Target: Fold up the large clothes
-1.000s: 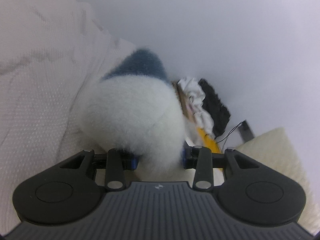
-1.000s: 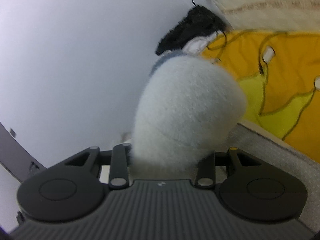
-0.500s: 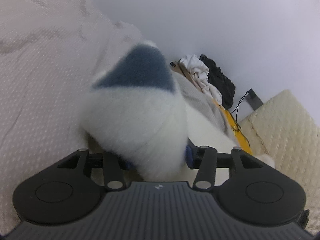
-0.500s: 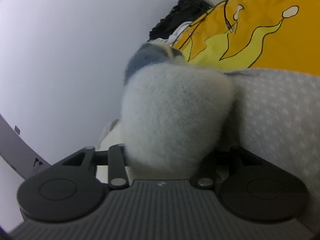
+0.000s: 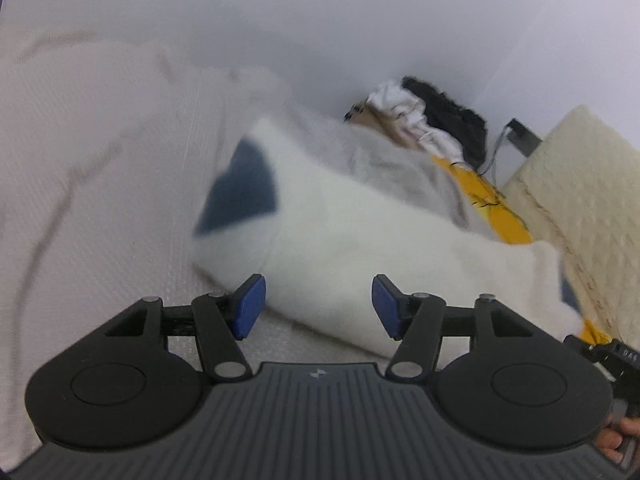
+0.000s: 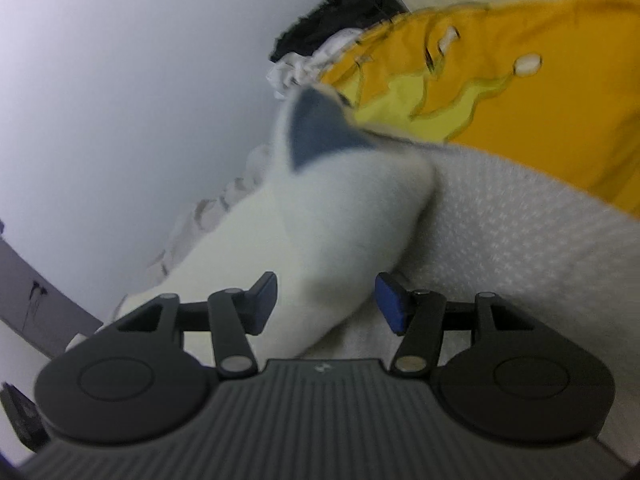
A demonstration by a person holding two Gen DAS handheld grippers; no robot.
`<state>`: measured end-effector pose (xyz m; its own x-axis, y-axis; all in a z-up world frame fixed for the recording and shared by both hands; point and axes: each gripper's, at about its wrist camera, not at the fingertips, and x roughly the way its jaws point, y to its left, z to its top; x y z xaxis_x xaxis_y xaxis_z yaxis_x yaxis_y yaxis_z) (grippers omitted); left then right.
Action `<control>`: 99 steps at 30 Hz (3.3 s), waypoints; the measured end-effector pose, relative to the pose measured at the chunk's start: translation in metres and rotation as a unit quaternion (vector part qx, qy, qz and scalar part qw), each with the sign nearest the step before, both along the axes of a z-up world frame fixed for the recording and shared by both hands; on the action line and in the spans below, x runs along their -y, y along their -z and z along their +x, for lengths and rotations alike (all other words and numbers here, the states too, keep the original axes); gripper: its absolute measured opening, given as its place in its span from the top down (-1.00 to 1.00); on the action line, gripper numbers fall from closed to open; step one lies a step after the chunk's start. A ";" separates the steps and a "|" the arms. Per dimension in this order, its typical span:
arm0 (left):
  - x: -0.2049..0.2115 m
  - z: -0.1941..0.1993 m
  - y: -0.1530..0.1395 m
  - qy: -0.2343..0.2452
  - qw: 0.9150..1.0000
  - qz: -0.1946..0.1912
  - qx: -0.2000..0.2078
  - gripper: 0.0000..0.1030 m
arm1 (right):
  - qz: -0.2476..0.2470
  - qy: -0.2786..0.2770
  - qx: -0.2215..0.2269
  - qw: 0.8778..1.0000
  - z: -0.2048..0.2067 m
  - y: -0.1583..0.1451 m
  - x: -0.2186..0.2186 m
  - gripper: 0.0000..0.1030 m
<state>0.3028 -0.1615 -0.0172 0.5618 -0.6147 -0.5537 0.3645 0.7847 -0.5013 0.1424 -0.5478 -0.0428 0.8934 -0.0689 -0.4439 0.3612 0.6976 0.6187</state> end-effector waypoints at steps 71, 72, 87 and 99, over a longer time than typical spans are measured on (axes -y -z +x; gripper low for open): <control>-0.084 -0.317 -0.099 0.019 0.980 0.107 0.165 -0.92 | -0.307 -0.076 0.019 0.949 -0.206 -0.076 -0.249 -0.61; -0.084 -0.317 -0.099 0.017 0.980 0.108 0.165 -0.93 | -0.306 -0.075 0.021 0.949 -0.207 -0.076 -0.248 -0.74; -0.087 -0.325 -0.102 -0.002 0.979 0.116 0.169 -0.99 | -0.313 -0.061 0.016 0.948 -0.208 -0.075 -0.250 -1.00; -0.088 -0.327 -0.103 -0.008 0.978 0.128 0.164 -0.99 | -0.313 -0.060 0.011 0.948 -0.207 -0.076 -0.250 -1.00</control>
